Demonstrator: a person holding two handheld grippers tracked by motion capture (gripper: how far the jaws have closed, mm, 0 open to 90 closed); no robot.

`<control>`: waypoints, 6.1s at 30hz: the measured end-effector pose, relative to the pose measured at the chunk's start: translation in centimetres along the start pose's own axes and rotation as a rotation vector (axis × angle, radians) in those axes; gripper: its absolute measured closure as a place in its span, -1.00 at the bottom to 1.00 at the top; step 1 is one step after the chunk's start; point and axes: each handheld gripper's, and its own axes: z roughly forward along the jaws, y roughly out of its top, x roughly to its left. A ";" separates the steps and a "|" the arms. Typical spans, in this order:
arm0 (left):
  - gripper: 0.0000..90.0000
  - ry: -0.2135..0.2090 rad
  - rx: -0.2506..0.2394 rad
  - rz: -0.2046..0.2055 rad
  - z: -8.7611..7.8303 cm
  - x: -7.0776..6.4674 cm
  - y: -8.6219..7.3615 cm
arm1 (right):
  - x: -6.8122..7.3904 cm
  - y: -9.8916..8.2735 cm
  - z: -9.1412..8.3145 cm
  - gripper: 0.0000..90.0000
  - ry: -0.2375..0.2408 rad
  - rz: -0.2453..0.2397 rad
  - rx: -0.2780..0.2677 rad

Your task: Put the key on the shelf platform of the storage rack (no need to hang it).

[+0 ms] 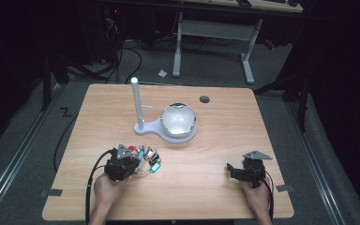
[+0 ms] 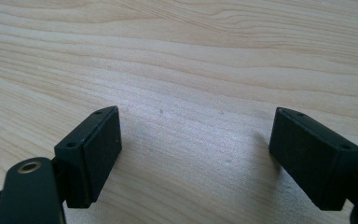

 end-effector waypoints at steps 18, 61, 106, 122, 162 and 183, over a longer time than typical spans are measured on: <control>0.89 -0.015 -0.094 0.071 -4.6 0.0 6.7 | 0.0 0.0 0.0 -0.62 0.003 -0.003 -0.001; 0.89 -0.149 -0.204 0.075 -8.9 0.2 17.5 | 0.0 0.0 0.0 -0.62 0.004 -0.005 -0.001; 0.89 -0.209 -0.196 0.117 -4.9 -2.1 26.9 | 0.0 -0.1 -0.1 -0.63 0.008 -0.009 0.000; 0.89 -0.203 -0.181 0.111 -1.9 -2.5 28.3 | 0.0 -0.1 -0.1 -0.63 0.010 -0.010 0.000; 0.88 -0.180 -0.109 0.089 3.9 -2.1 25.4 | 0.1 -0.1 -0.1 -0.62 0.015 -0.011 0.001; 0.88 -0.167 -0.057 0.078 6.8 -1.8 22.7 | 0.1 -0.1 -0.1 -0.63 0.016 -0.016 0.000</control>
